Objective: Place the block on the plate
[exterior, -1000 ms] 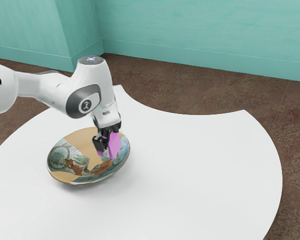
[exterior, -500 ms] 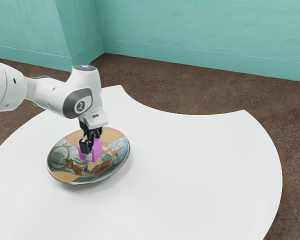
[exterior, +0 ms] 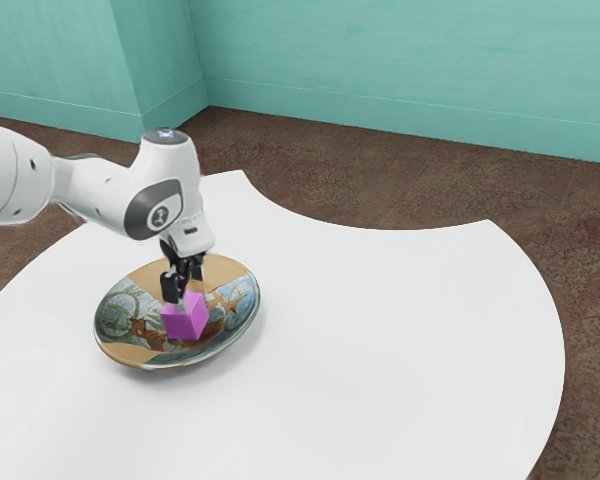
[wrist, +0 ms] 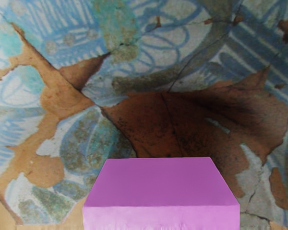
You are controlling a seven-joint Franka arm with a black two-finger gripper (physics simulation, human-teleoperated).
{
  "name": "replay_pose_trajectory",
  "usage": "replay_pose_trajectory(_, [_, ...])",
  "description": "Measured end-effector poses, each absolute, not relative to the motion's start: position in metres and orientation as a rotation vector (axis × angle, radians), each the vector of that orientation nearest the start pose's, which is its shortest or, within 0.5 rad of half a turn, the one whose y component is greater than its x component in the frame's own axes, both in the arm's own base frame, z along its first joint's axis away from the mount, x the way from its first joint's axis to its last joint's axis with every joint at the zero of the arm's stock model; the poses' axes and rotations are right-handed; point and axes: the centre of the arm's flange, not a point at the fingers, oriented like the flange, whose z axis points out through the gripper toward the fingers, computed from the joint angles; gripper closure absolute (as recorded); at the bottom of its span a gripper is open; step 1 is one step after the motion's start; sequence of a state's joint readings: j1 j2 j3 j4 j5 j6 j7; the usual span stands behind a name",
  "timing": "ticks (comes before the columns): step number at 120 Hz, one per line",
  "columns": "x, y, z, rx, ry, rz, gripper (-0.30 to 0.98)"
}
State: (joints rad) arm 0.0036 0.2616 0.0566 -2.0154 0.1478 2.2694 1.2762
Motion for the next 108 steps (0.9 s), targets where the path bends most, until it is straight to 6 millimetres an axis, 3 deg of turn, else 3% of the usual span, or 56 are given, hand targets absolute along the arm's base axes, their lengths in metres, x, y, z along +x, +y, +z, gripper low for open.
replay_pose_trajectory(10, [0.589, 0.037, 0.353, -2.410, 1.831, 0.092, 0.05])
replay_pose_trajectory(24, [0.588, 0.038, 0.378, -2.477, 1.745, 0.092, 0.03])
replay_pose_trajectory(56, [0.610, 0.058, 0.481, -2.774, 1.281, 0.008, 0.01])
replay_pose_trajectory(81, [0.589, 0.053, 0.549, -2.895, 1.024, -0.020, 0.00])
replay_pose_trajectory(92, [0.585, 0.052, 0.566, -2.930, 0.935, -0.017, 0.00])
replay_pose_trajectory(108, [0.581, 0.050, 0.571, -2.972, 0.829, 0.014, 0.00])
